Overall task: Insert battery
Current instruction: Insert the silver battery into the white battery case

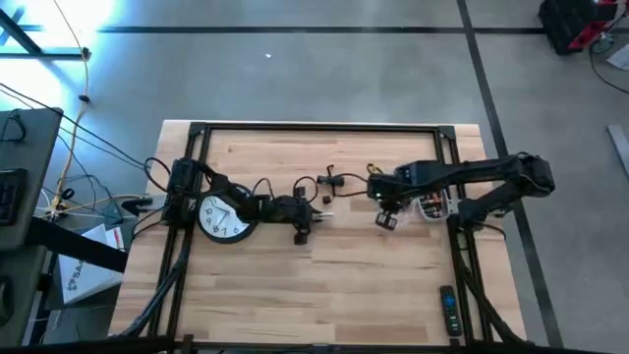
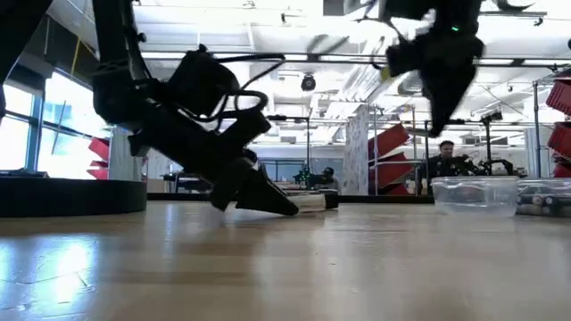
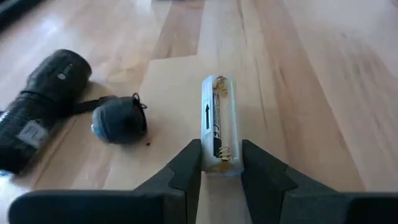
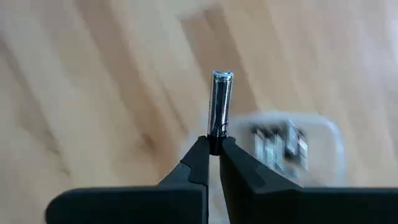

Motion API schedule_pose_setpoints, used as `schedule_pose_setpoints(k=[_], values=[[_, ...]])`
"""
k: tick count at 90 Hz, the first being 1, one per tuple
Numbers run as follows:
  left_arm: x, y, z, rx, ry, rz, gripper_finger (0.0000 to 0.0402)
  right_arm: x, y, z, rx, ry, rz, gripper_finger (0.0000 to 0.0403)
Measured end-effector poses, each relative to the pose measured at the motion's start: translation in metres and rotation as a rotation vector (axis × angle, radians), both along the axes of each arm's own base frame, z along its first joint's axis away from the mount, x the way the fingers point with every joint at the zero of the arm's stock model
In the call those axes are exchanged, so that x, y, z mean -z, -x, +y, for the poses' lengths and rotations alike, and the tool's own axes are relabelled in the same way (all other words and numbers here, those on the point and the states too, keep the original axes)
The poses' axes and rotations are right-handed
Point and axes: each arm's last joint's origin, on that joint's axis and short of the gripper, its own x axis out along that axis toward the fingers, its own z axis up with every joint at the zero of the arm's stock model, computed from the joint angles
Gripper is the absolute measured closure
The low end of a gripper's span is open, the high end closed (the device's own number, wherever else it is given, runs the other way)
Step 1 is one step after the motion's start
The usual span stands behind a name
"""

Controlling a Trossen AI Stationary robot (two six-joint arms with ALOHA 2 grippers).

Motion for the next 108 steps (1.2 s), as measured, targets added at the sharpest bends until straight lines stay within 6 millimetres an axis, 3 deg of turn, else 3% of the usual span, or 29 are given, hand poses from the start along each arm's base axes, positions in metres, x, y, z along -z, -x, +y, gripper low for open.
schedule_pose_setpoints(k=[32, 50, 69, 108], values=[[-0.002, -0.006, -0.001, 0.013, 0.021, 0.033, 0.0323, 0.062, -0.086, 0.018, -0.26, -0.021, 0.09, 0.0403], [-0.001, -0.006, -0.001, 0.022, 0.027, 0.043, 0.0323, 0.065, -0.119, 0.016, -0.338, 0.019, 0.08, 0.0403], [-0.001, -0.005, -0.002, 0.024, 0.029, 0.05, 0.0323, 0.058, -0.127, 0.01, -0.348, 0.092, 0.056, 0.0403], [0.0, -0.005, -0.002, 0.021, 0.036, 0.052, 0.0323, 0.073, -0.123, 0.001, -0.343, 0.096, 0.053, 0.0403]])
